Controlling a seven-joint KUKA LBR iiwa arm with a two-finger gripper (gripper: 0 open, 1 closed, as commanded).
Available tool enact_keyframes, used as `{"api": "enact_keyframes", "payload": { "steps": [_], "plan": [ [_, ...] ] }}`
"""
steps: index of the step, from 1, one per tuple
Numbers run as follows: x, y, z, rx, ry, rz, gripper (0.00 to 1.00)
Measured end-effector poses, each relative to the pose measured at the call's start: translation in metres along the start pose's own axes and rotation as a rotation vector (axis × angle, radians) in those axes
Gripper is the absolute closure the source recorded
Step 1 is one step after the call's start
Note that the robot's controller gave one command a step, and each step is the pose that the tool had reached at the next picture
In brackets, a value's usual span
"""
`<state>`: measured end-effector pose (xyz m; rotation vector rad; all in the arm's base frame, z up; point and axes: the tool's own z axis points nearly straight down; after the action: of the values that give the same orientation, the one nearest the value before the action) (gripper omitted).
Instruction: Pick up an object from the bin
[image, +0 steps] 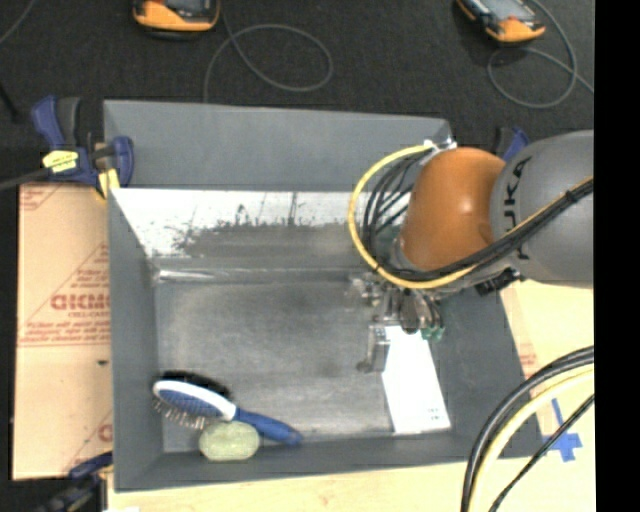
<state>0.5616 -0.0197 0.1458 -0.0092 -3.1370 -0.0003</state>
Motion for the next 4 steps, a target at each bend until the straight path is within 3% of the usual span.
{"api": "enact_keyframes", "payload": {
  "steps": [1, 2, 3, 4],
  "plan": [
    [-0.002, 0.000, -0.005, 0.000, -0.008, 0.000, 0.00],
    [-0.040, -0.047, 0.033, 0.002, -0.017, -0.154, 0.00],
    [-0.050, -0.069, 0.044, 0.000, -0.008, -0.019, 0.00],
    [-0.062, -0.081, 0.034, -0.006, -0.005, 0.026, 0.00]
  ]
}}
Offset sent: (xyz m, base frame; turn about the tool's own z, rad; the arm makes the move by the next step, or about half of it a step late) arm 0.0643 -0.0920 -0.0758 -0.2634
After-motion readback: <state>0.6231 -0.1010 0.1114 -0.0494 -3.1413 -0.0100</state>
